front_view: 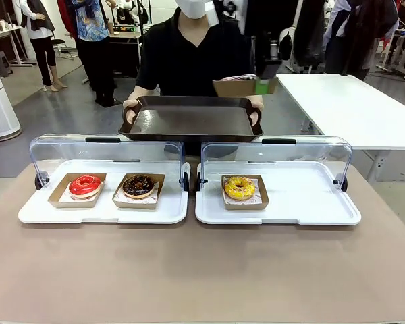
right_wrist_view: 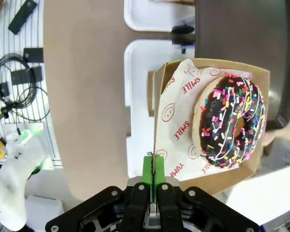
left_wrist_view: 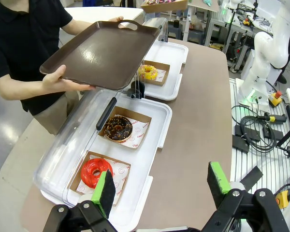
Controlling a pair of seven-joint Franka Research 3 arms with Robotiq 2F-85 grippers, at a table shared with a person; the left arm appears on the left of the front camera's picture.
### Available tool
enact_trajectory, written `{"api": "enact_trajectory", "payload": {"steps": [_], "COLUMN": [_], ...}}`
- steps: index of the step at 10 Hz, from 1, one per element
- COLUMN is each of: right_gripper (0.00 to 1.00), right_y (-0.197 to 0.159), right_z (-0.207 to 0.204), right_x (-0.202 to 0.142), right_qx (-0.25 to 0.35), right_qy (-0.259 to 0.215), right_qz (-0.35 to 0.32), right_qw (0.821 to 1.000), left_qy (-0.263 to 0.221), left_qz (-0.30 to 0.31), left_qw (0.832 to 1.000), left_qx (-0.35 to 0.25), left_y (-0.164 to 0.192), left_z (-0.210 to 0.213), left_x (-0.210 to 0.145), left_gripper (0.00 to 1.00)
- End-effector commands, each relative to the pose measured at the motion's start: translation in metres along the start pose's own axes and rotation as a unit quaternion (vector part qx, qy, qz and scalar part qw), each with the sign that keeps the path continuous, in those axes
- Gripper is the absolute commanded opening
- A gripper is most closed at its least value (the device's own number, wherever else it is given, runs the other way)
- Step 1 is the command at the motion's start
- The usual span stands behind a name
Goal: Provide the desired donut to the person.
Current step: Place the picked Paper togo box onto the Handle tray extended by the person.
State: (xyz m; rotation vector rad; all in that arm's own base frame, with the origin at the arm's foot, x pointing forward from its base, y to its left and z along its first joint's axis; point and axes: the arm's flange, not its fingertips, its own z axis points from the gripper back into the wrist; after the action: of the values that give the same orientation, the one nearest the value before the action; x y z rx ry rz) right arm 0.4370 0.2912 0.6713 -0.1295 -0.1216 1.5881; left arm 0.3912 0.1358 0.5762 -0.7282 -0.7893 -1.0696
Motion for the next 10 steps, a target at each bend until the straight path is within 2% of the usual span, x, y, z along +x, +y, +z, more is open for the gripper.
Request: {"api": "enact_trajectory", "payload": {"steps": [1,4,10], "right_gripper": [0.02,0.02,0.02], "right_y": [-0.03,-0.057,-0.091], "right_z": [-0.017,-0.047,-0.103], "right_x": [0.023,0.027,0.0], "right_qx": [0.002,-0.013,-0.022], "right_qy": [0.018,-0.01,-0.038], "right_qz": [-0.011,-0.007,0.003], "right_qw": [1.0,1.0,0.999], "left_qy": [-0.005,-0.005,-0.005], "left_qz": [-0.001,-0.001,-0.001], "left_qw": [1.0,1.0,1.0], "left_qx": [-0.002,-0.002,-0.002], "left_y": [0.0,0.0,0.0], "left_z": [0.003,0.003,0.003], "left_x": [0.001,0.001,0.001], "left_gripper": [1.0,1.0,1.0]}}
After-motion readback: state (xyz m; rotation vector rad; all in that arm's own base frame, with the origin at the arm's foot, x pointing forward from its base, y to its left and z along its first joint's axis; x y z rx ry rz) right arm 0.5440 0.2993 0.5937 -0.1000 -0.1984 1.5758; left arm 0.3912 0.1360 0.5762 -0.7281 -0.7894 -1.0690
